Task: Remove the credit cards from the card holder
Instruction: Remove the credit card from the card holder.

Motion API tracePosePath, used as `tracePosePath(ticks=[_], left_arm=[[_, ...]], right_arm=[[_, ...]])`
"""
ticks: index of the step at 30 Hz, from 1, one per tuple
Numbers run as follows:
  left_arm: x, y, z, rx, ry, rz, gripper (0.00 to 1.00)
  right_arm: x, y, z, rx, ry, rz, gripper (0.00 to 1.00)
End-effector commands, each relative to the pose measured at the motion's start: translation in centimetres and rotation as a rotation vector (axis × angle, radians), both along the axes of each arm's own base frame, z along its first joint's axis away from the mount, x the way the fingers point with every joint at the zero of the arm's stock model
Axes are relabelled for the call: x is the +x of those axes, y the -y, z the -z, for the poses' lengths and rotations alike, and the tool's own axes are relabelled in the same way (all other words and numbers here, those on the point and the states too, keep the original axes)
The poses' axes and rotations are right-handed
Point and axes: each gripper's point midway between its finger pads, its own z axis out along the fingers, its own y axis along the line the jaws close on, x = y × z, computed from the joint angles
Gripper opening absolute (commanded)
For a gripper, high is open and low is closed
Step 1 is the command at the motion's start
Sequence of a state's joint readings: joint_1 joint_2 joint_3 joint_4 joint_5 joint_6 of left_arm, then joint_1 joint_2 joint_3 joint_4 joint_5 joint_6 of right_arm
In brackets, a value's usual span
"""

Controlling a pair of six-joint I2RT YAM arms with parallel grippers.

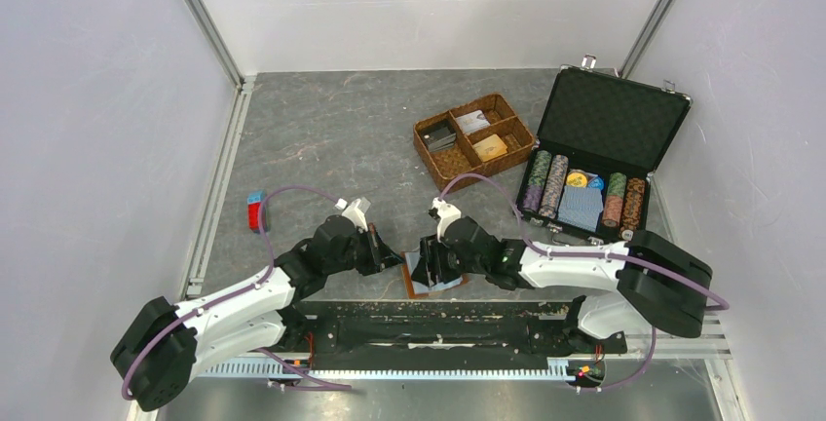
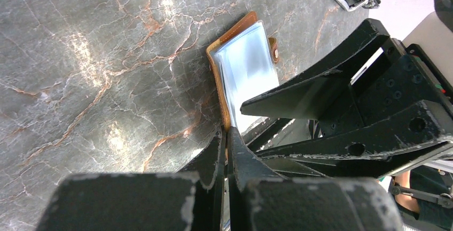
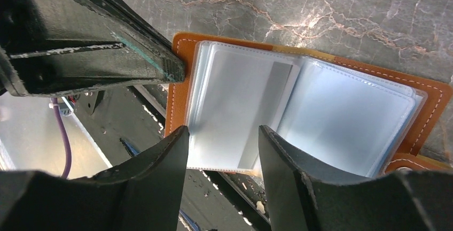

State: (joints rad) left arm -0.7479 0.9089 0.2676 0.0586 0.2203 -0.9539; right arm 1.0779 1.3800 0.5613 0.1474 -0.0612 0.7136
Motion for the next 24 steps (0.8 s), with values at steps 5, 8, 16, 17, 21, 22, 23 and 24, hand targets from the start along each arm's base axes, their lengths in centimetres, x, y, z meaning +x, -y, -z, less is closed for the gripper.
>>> tracePosePath(ticks=[5, 8, 16, 17, 21, 22, 23, 24], left_arm=[[0.2, 0.4, -0.9, -0.042, 0.025, 0.007, 0.02], [0.2, 0.4, -0.8, -0.041, 0.023, 0.008, 0.02], [0.2, 0.4, -0.9, -0.043, 0.023, 0.008, 0.02], [0.2, 0.4, -0.9, -0.043, 0.022, 0.008, 0.02], [0.2, 0.5, -0.9, -0.042, 0.024, 0.007, 0.02], [0.2, 0.5, -0.9, -0.042, 0.023, 0.008, 0.02], [0.2, 0.5, -0.9, -0.041, 0.022, 0.007, 0.02], [0.2, 0.5, -0.9, -0.042, 0.023, 0.008, 0.02]], right_arm=[[0.1, -1.8, -1.5, 0.051, 0.008, -0.03, 0.55], [0.1, -1.8, -1.4, 0.048, 0.007, -0.031, 0.56], [0.2, -1.3, -0.8, 0.007, 0.009, -0.02, 0.54], [0.3, -1.2, -0.7, 0.001, 0.01, -0.015, 0.53], [0.6, -0.8, -0.7, -0.016, 0.026, 0.002, 0.49], [0.6, -0.7, -0.7, -0.017, 0.03, 0.004, 0.48], [0.6, -0.7, -0.9, -0.016, 0.034, 0.005, 0.46], [0.7, -0.7, -0.8, -0.019, 0.036, 0.007, 0.45]])
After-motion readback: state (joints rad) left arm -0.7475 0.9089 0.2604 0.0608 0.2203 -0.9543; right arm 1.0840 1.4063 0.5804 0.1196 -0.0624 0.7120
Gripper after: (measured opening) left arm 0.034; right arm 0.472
